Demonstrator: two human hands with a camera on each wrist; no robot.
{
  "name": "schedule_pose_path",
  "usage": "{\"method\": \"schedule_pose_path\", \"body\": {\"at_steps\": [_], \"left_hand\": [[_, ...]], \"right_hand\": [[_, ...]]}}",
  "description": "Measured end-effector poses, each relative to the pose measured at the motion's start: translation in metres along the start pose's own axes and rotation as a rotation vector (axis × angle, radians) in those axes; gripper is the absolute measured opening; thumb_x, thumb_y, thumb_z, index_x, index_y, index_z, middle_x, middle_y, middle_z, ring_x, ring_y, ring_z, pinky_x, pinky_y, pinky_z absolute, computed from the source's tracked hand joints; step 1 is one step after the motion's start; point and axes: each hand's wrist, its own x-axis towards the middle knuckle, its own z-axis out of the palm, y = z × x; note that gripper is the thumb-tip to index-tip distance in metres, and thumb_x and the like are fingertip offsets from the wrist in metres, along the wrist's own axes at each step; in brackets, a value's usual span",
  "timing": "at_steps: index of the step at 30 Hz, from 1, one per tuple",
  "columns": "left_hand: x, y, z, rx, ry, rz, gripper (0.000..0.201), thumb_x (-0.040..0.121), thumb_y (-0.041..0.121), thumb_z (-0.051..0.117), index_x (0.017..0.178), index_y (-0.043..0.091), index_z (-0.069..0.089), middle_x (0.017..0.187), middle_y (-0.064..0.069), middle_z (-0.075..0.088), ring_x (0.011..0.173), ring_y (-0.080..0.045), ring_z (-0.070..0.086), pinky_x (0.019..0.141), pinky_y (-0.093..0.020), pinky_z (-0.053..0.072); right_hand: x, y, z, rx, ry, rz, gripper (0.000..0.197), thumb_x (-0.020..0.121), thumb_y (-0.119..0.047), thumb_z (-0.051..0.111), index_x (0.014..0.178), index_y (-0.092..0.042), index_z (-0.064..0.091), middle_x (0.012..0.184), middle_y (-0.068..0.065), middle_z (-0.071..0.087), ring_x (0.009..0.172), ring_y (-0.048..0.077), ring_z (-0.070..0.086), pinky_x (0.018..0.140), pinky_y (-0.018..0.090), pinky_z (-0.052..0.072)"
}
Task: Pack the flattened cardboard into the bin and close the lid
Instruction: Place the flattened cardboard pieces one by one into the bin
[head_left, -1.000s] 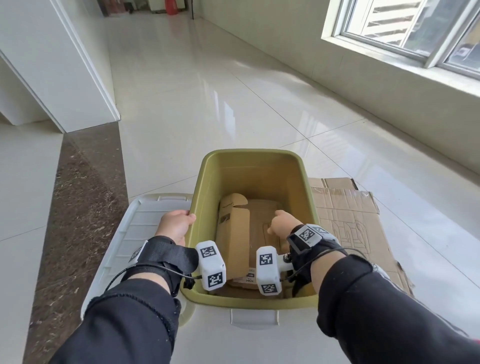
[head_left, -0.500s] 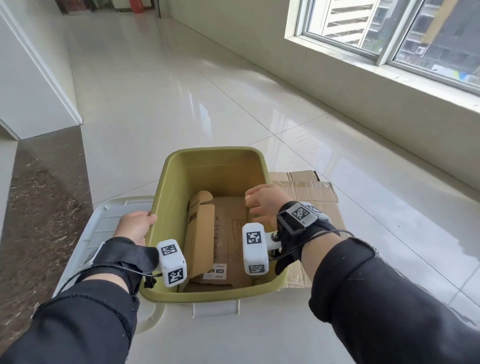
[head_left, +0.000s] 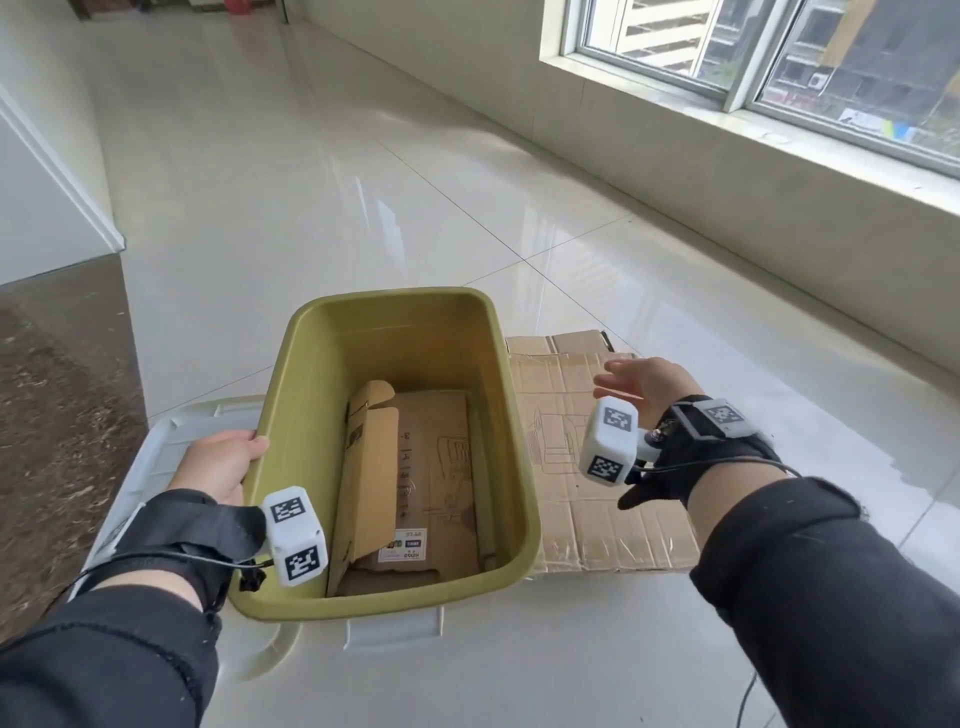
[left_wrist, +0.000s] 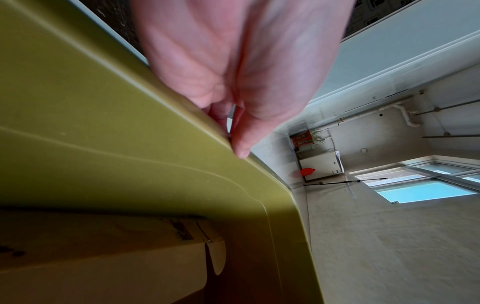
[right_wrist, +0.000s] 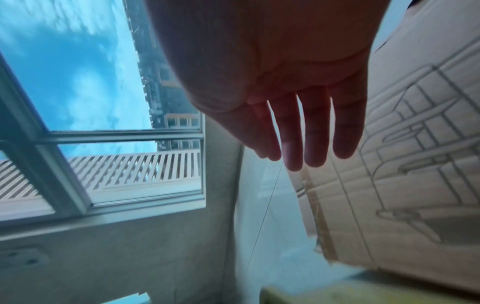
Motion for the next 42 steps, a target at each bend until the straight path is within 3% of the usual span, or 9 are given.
{"method": "schedule_pose_path", "body": {"at_steps": [4,11,16,22,26,29,32,37,42], "left_hand": [[-0.003,0.001,0.001,-0.011,0.002,-0.007,0.037,0.096,0.005,0.046,0.131,-0.003,0.052,0.105,-0.020,0.060,0.098,-0.030,0.057,0.094,-0.047,0.046],[-0.002,0.001,0.000,0.007,0.004,-0.006,0.036,0.096,0.007,0.045,0.130,-0.003,0.052,0.092,-0.019,0.061,0.082,-0.031,0.058,0.093,-0.046,0.045],[-0.005,0.003,0.000,0.016,0.030,-0.011,0.040,0.095,0.008,0.046,0.133,-0.002,0.052,0.118,-0.025,0.061,0.097,-0.031,0.058,0.091,-0.047,0.047],[-0.006,0.003,-0.001,0.019,0.029,-0.013,0.038,0.095,0.008,0.046,0.131,-0.002,0.053,0.086,-0.015,0.061,0.078,-0.027,0.059,0.090,-0.046,0.047],[-0.010,0.003,0.002,0.014,0.023,-0.001,0.037,0.095,0.006,0.046,0.130,-0.002,0.053,0.085,-0.015,0.060,0.082,-0.028,0.058,0.096,-0.048,0.044],[-0.010,0.004,0.002,0.008,0.029,-0.003,0.036,0.095,0.006,0.046,0.129,-0.001,0.054,0.086,-0.014,0.061,0.097,-0.031,0.058,0.101,-0.050,0.044],[-0.012,0.004,0.002,0.003,0.031,-0.006,0.036,0.094,0.007,0.047,0.129,0.000,0.055,0.093,-0.016,0.063,0.102,-0.032,0.058,0.104,-0.054,0.043],[-0.014,0.005,0.001,0.011,0.035,-0.006,0.037,0.094,0.009,0.048,0.129,-0.002,0.055,0.097,-0.018,0.063,0.098,-0.032,0.060,0.103,-0.054,0.043],[-0.022,0.007,0.006,-0.048,0.021,-0.007,0.037,0.096,0.004,0.043,0.132,-0.002,0.051,0.084,-0.015,0.057,0.075,-0.027,0.056,0.074,-0.042,0.048]], "right_hand": [[0.015,0.017,-0.024,-0.040,0.088,0.054,0.010,0.093,-0.010,0.048,0.094,-0.006,0.058,0.085,0.008,0.064,0.073,0.023,0.059,0.070,0.039,0.049],[0.028,0.041,-0.046,-0.107,0.187,0.143,0.009,0.086,-0.013,0.054,0.093,-0.008,0.058,0.098,0.010,0.066,0.095,0.029,0.061,0.084,0.043,0.051],[0.039,0.048,-0.054,-0.187,0.225,0.170,0.007,0.087,-0.014,0.056,0.088,-0.008,0.057,0.101,0.012,0.064,0.106,0.032,0.060,0.098,0.049,0.045],[0.054,0.058,-0.064,-0.363,0.296,0.204,0.018,0.086,-0.011,0.061,0.077,0.002,0.053,0.104,0.018,0.056,0.090,0.029,0.053,0.089,0.041,0.046],[0.058,0.063,-0.065,-0.488,0.237,0.223,0.041,0.088,-0.012,0.059,0.124,0.005,0.052,0.099,0.020,0.054,0.090,0.027,0.048,0.070,0.034,0.044],[0.056,0.069,-0.057,-0.621,0.199,0.204,0.046,0.091,-0.012,0.054,0.134,0.004,0.047,0.133,0.022,0.051,0.114,0.032,0.053,0.068,0.035,0.046],[0.053,0.073,-0.048,-0.758,0.230,0.203,0.039,0.091,-0.011,0.056,0.126,0.005,0.051,0.132,0.022,0.054,0.120,0.036,0.052,0.095,0.039,0.043],[0.055,0.075,-0.051,-0.700,0.276,0.178,0.037,0.084,-0.012,0.065,0.116,0.003,0.053,0.109,0.022,0.059,0.097,0.036,0.056,0.084,0.041,0.044],[0.059,0.076,-0.059,-0.628,0.306,0.161,0.024,0.084,-0.018,0.066,0.082,-0.001,0.050,0.086,0.016,0.053,0.081,0.031,0.053,0.090,0.044,0.047]]}}
